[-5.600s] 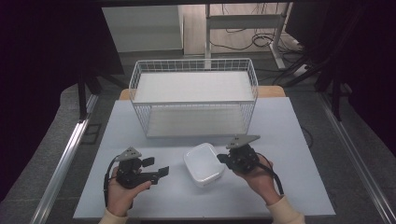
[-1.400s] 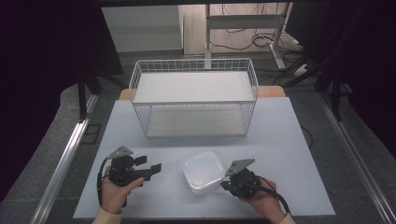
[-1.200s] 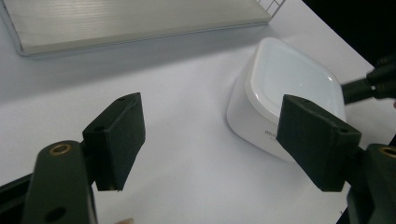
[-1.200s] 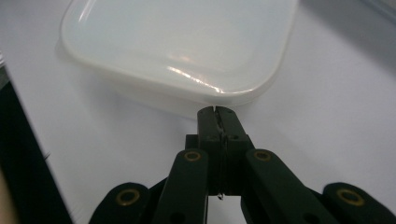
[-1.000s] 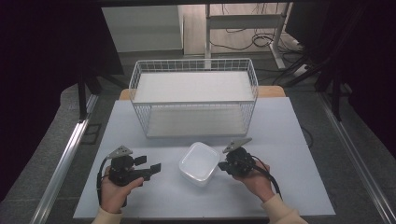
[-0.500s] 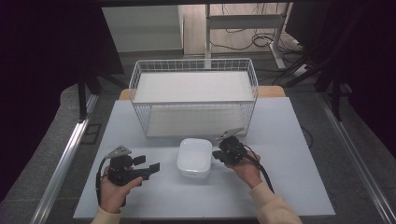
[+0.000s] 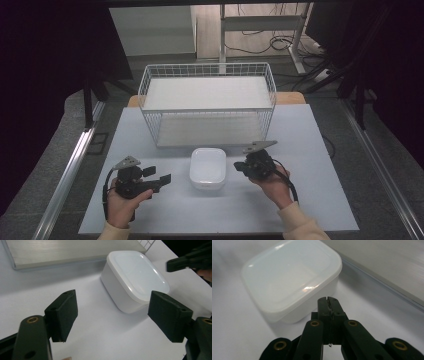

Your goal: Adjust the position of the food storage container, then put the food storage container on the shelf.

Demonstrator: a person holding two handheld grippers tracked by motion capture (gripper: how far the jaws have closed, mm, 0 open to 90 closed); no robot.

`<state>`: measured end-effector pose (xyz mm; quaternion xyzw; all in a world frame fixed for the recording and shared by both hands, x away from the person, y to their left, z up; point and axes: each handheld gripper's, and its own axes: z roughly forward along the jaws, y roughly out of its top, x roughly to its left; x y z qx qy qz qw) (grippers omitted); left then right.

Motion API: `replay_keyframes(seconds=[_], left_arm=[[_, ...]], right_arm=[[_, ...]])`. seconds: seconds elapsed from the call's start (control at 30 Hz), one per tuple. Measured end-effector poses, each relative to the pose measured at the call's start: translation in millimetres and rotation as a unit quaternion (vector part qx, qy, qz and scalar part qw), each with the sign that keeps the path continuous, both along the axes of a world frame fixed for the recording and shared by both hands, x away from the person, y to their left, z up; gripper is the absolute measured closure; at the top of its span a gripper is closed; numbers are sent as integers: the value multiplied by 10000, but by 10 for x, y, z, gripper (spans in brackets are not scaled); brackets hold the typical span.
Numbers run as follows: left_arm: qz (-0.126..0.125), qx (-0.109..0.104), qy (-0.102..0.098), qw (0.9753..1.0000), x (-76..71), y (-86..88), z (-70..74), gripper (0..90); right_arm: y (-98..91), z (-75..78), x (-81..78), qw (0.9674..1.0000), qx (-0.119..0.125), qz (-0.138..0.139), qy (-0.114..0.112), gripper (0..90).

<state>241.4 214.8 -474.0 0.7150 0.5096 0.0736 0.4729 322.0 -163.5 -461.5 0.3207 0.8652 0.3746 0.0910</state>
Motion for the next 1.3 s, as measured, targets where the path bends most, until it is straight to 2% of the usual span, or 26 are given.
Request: replay_keyframes(seconds=[0.03,0.13,0.2,0.37,0.5,0.67,0.77,0.9,1.1,1.2,1.3], left_arm=[[-1,2,-4,10000,-1,-3,2,236],[-4,12,-8,10000,-2,-7,2,236],[-8,9,-9,10000,2,-7,0,236],[3,-21,-13,10000,3,10,-3,236],[5,-15,-20,10000,-1,4,2,236],[-49,-5,-91,9999,-17,-33,35,236],[-133,-132,18,9998,-3,-48,23,251],[-113,-247,105,9996,31,-44,4,263],[-151,-322,99,9993,50,-103,78,263],[-188,-421,168,9988,99,-134,99,263],[-157,-612,286,9976,173,-158,111,269]], right_arm=[[-58,19,-42,10000,77,0,-16,818],[-211,38,-166,9996,266,-90,-93,545],[-281,51,-207,9993,333,-135,-118,419],[-378,127,-239,9972,608,-346,-277,298],[-374,156,-245,9965,691,-344,-324,251],[-370,115,-253,9966,702,-395,-182,207],[-359,122,-247,9954,784,-540,-82,167],[-317,111,-244,9947,906,-468,112,175],[-273,79,-289,9945,871,-561,132,207],[-258,98,-294,9927,997,-642,206,221],[-216,123,-267,9906,1137,-695,306,231]])
